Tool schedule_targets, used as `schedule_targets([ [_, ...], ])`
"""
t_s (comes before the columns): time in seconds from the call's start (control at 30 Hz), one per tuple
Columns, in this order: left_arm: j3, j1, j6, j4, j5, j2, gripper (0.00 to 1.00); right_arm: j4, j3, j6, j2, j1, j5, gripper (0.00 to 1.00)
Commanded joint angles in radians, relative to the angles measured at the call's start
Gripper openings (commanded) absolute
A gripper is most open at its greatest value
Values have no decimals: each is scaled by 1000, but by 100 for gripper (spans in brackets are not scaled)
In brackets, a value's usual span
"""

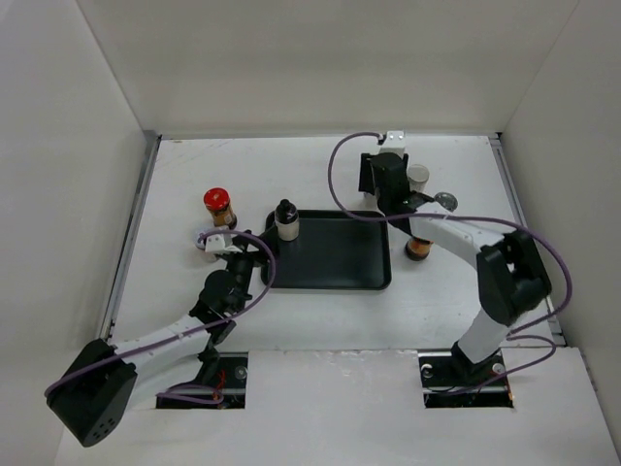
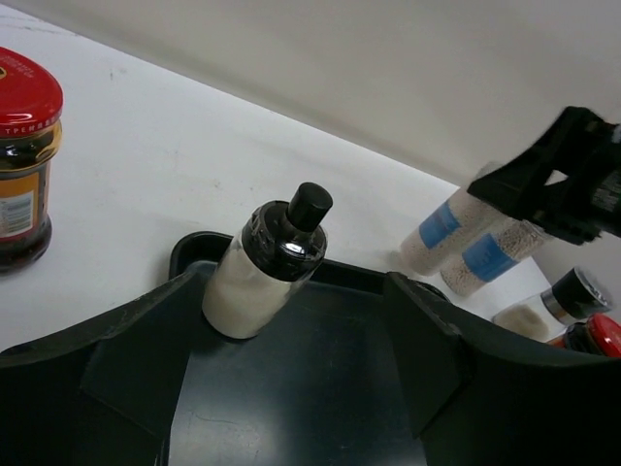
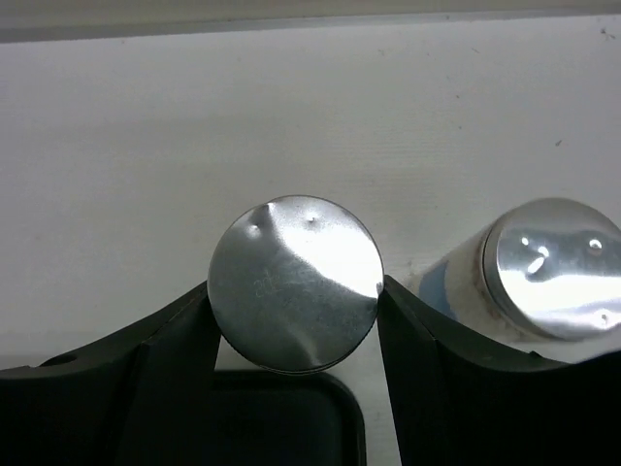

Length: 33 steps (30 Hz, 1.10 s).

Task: Organize the condiment bottles

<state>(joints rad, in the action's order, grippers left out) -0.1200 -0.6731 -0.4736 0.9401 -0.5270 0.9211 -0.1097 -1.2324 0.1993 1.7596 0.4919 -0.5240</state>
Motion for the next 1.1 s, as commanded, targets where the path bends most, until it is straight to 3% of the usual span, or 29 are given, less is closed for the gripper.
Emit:
schedule_targets([
  [0.0, 17, 16, -11, 80, 5, -40, 75, -214, 54, -26, -201, 90, 1, 52],
  [0.17, 29, 25, -26, 86, 2, -53, 82, -235, 160, 35, -265, 205, 25, 51],
  [0.33, 28, 30, -43, 103, 22, -27, 82, -271, 154, 40, -198, 288, 50, 51],
  [0.9, 28, 43, -48, 100, 32, -15, 82, -286, 54, 28, -25, 365, 38, 52],
  [1.07, 28, 36, -49, 94, 35, -33, 83, -278, 54, 25, -2, 372, 28, 66],
])
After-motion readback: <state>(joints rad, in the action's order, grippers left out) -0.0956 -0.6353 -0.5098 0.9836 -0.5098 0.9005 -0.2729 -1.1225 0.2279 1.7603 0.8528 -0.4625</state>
